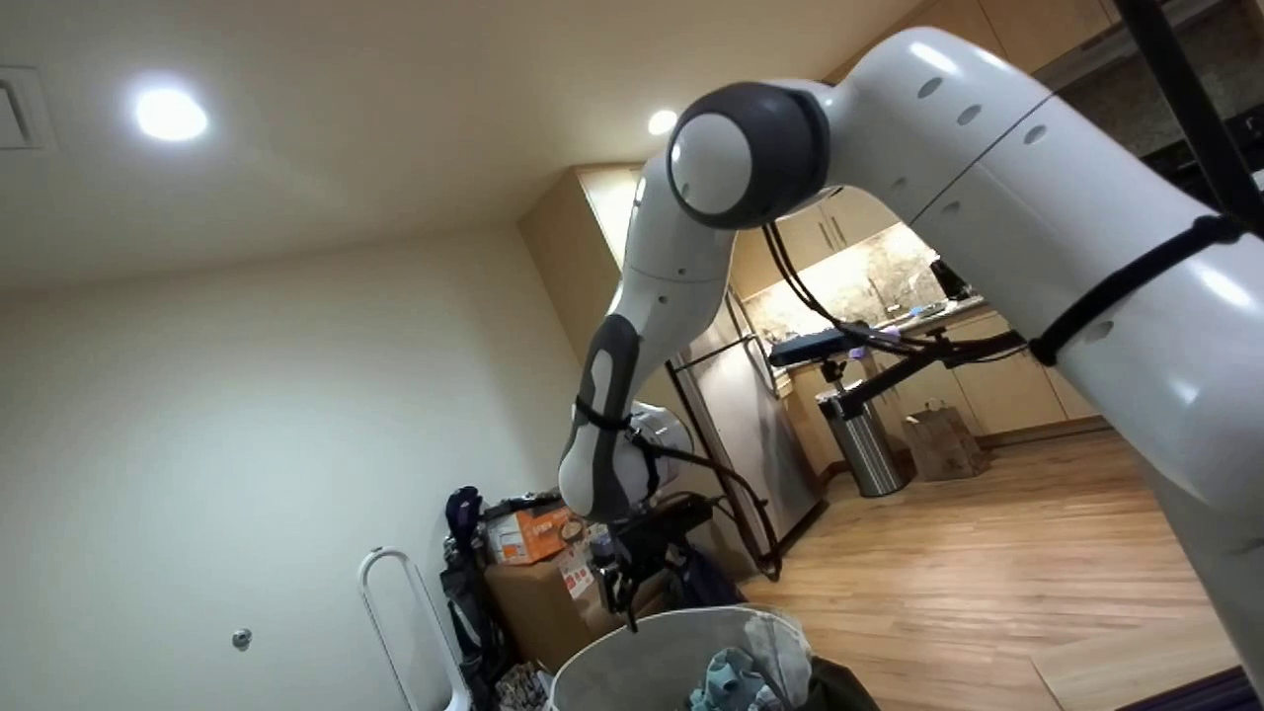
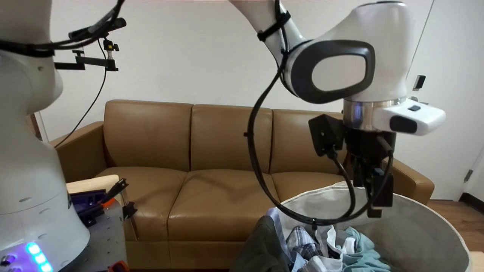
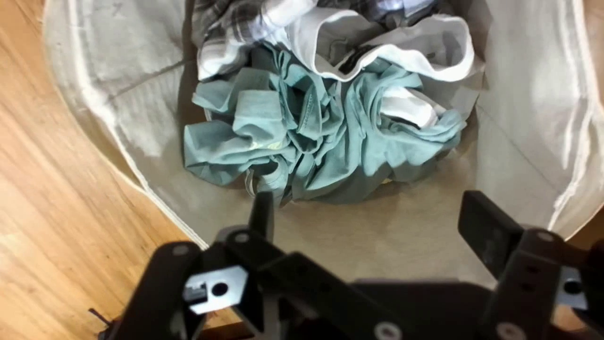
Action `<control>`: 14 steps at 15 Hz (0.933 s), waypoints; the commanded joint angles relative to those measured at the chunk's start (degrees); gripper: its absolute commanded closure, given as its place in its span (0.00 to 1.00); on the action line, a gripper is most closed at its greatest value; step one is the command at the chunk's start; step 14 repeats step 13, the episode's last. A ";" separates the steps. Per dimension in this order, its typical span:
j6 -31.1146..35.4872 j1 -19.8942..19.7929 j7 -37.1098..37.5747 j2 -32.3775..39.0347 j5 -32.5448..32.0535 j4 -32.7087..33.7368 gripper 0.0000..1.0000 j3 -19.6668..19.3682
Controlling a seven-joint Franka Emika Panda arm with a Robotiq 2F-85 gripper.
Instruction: Pick up the clothing from the sofa and put it in the laundry bag
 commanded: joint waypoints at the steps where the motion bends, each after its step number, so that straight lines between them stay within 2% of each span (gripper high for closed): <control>1: -5.14 2.58 -4.73 -10.49 -7.02 -6.86 0.00 -1.06; 8: -6.06 6.17 -10.78 -23.15 -17.79 -16.54 0.00 2.50; 11: -5.93 7.73 -15.76 -24.12 -18.07 -17.83 0.00 4.35; 12: -5.82 7.02 -11.80 -22.60 -17.23 -16.23 0.00 3.97; 14: -5.82 7.45 -12.88 -22.93 -17.23 -16.66 0.00 4.44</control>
